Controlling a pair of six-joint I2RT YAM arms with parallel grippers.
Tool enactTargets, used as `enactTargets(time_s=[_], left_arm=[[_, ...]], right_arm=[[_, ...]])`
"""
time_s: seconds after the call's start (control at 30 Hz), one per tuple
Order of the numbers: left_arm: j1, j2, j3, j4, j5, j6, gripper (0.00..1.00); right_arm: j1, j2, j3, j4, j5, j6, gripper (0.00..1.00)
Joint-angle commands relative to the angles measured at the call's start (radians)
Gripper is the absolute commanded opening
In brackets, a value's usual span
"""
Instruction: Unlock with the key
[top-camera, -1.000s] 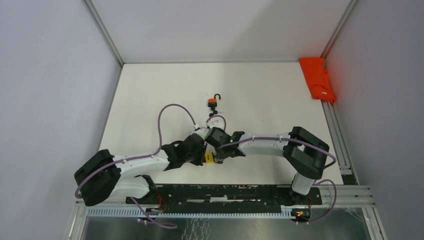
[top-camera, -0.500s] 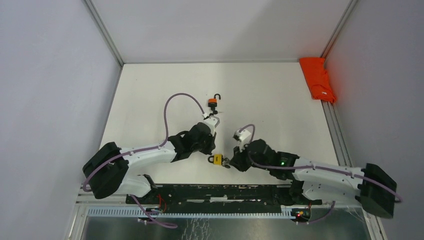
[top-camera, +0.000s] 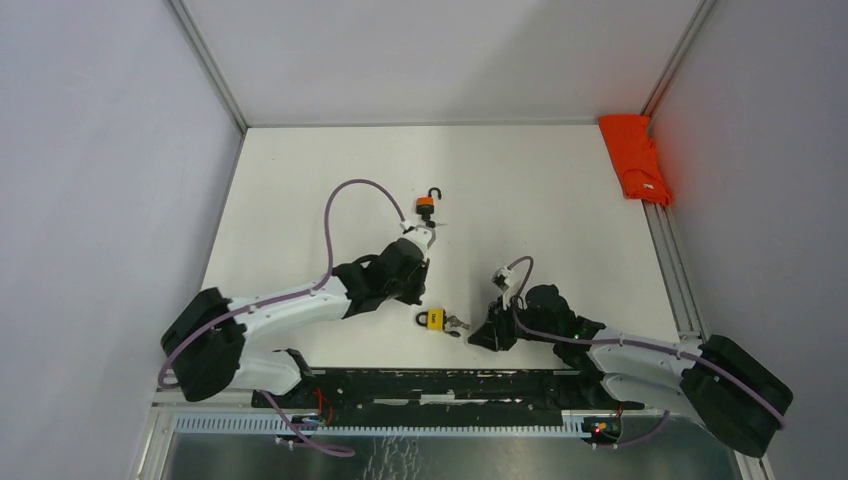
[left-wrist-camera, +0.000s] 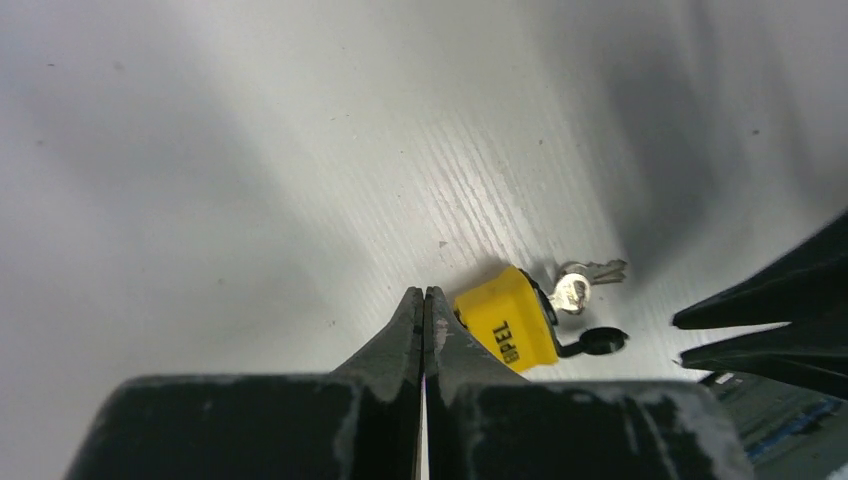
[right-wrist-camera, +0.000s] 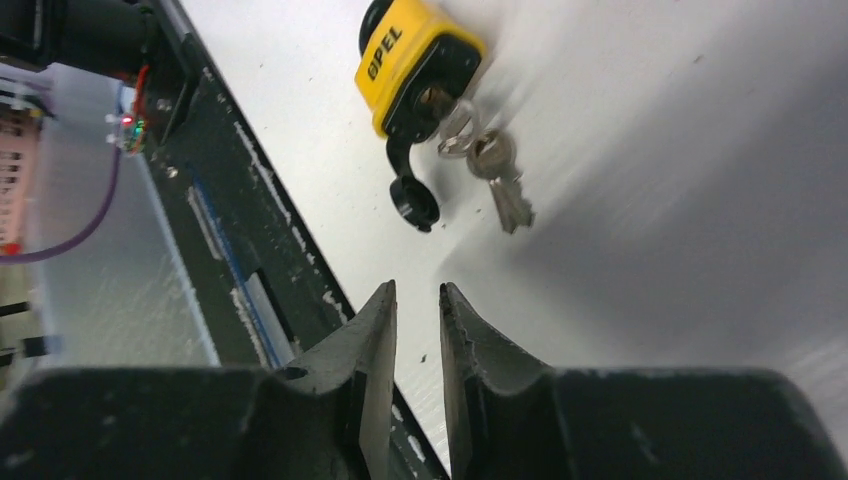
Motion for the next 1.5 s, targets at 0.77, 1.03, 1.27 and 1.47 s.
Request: enactTargets(time_s=[0.77, 1.03, 1.27, 1.47], left_arm=[[-0.018, -0.051, -0.093, 0.046, 0.094, -0.167, 0.02], [-0.04, -0.03, -0.089, 0.041, 0.114, -0.188, 0.02], [-0.052, -0.057, -0.094, 0.008, 0.103, -0.201, 0.02], [-0.054, -0.057, -0.12, 0.02, 0.104, -0.212, 0.02]], right_arm=[[-0.145, 0.338, -0.038, 0.58, -0.135, 0.174, 0.2], [-0.169, 0.388, -0.012, 0.601, -0.173, 0.163, 0.21], [-0.17, 0.455, 0.001, 0.662, -0.192, 0.189, 0.21], [-0.17, 0.497, 0.009, 0.717, -0.197, 0.215, 0.21]])
